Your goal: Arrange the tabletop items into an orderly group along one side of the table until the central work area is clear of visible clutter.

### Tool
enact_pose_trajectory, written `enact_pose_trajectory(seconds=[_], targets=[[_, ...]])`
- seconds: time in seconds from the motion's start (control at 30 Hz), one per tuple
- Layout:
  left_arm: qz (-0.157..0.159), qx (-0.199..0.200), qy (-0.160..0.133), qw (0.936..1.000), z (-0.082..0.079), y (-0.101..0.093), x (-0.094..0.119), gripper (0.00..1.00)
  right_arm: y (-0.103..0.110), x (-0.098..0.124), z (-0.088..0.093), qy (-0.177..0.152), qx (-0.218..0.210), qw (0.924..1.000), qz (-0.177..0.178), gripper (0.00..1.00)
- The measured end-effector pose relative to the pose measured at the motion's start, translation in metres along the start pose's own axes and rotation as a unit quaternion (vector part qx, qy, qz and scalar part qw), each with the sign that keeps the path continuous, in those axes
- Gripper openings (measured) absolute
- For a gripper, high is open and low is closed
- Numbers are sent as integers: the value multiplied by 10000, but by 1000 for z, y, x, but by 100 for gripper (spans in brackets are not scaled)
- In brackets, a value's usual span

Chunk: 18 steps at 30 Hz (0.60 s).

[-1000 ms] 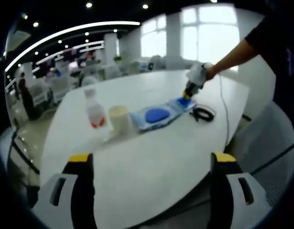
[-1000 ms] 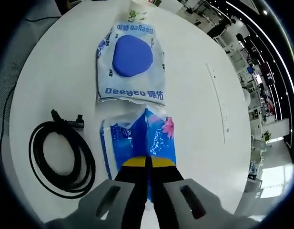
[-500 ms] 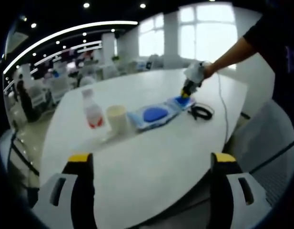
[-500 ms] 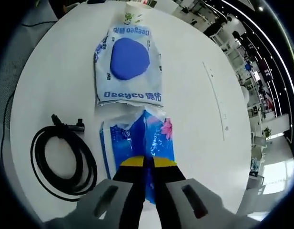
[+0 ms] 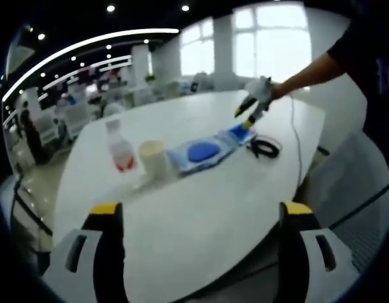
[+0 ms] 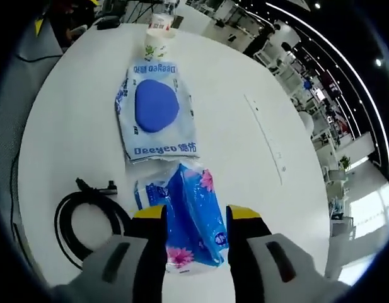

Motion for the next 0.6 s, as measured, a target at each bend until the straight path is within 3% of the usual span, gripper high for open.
enact_pose_trajectory(seconds=[0.37,0.6], targets=[[15,-22,-53,10000,-2,-1,0,100,26,23,-4,-518,-638,9963,244,50],[44,-6,-89,9999,-3,-1,-1,100,46,32,-1,-835,-1156,9890,400,54]])
Point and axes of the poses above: the point that each gripper's makers call its tool centre point, and the gripper's own axes: x roughly backward along the fingers, y roughly to its left, z roughly out of its underside, the point moved 2 cm from there along x, roughly backward along the fingers, and after that the axes turned 13 degrees about -z, right-handed, at the moved point
